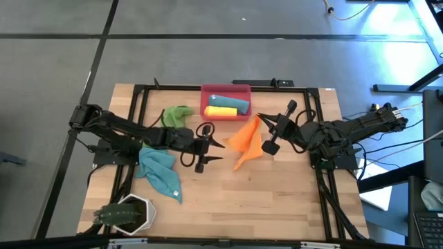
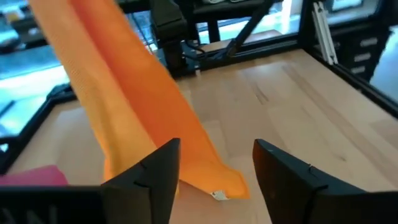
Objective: Roll microfiber towels into tight, uniform cylinder then place into a basket
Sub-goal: Roll the orange microfiber cloth
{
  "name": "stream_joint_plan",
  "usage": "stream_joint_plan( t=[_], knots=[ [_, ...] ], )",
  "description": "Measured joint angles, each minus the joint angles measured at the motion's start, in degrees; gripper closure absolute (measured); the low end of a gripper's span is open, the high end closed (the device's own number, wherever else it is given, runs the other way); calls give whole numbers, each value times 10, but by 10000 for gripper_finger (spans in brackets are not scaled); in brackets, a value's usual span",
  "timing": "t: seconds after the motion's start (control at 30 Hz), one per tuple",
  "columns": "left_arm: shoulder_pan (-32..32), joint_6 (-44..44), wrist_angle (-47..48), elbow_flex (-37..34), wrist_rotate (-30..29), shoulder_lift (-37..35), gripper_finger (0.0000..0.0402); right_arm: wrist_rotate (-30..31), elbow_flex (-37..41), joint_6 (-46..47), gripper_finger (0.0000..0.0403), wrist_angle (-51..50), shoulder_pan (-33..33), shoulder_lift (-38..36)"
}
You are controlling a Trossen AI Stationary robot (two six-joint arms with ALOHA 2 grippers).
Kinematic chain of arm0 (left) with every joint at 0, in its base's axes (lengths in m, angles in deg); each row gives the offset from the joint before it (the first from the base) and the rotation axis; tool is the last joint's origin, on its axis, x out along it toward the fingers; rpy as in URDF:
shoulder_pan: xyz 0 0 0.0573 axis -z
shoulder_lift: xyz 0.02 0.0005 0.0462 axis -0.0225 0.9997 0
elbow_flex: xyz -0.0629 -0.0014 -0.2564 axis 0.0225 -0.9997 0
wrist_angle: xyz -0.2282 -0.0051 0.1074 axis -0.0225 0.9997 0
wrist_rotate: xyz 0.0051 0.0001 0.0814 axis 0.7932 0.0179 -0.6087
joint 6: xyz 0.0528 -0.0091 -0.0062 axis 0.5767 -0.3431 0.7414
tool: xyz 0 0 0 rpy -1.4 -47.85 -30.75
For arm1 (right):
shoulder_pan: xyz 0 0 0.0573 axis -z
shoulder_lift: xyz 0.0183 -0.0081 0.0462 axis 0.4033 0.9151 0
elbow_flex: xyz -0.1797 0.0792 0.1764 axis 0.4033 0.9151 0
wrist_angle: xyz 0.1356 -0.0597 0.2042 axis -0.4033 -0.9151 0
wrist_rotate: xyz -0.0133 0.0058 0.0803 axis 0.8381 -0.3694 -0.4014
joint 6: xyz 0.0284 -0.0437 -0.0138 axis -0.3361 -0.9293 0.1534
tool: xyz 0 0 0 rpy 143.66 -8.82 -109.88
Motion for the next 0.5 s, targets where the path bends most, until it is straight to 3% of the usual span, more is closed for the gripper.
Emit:
stream_joint_plan(
  t=[0.27, 0.5],
  knots=[
    [4, 23, -40, 0, -33, 0, 207, 0, 0, 0, 395, 0, 0, 0],
    [18, 36, -31, 0, -10, 0, 204, 0, 0, 0, 394, -1, 0, 0]
  ],
)
